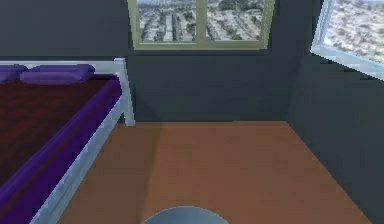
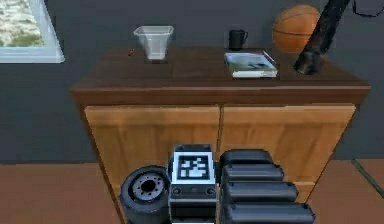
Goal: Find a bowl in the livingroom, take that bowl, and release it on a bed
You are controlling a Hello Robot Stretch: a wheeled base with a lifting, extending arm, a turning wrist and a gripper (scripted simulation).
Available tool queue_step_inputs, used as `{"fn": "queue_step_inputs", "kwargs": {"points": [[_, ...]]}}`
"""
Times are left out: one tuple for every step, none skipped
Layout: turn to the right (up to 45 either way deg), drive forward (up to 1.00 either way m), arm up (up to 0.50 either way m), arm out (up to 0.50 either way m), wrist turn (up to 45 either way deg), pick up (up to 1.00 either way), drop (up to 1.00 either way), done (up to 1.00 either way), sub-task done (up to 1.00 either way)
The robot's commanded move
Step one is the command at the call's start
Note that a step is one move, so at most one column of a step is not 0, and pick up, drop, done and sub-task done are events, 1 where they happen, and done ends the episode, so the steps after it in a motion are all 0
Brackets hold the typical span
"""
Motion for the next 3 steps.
{"fn": "queue_step_inputs", "kwargs": {"points": [[-6.0,0.0,0.0,0.0,0.0,0.0,0.0,0.0,0.0],[0.0,1.0,0.0,0.0,0.0,0.0,0.0,0.0,0.0],[0.0,0.25,0.0,0.0,0.0,0.0,0.0,0.0,0.0]]}}
